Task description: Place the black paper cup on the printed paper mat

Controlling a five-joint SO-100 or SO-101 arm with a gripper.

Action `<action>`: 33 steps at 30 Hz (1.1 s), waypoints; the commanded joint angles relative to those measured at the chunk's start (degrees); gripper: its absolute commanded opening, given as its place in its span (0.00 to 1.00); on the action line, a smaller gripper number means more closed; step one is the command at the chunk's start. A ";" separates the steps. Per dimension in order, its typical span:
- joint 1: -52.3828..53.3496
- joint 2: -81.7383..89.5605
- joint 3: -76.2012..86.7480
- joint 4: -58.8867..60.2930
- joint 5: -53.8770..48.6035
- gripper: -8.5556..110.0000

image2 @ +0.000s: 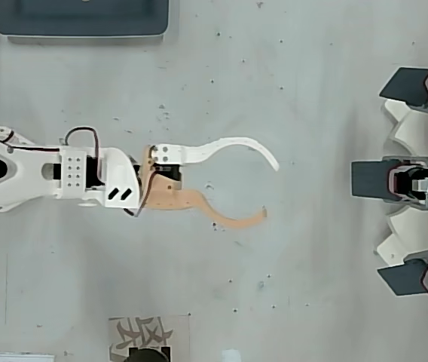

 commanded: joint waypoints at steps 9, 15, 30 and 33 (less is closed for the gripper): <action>-1.14 -10.37 -20.48 7.38 0.88 0.17; -1.14 -16.08 -27.07 9.23 0.09 0.17; -0.88 -23.64 -33.66 10.28 -0.18 0.17; -0.88 -23.91 -33.66 10.11 -0.18 0.17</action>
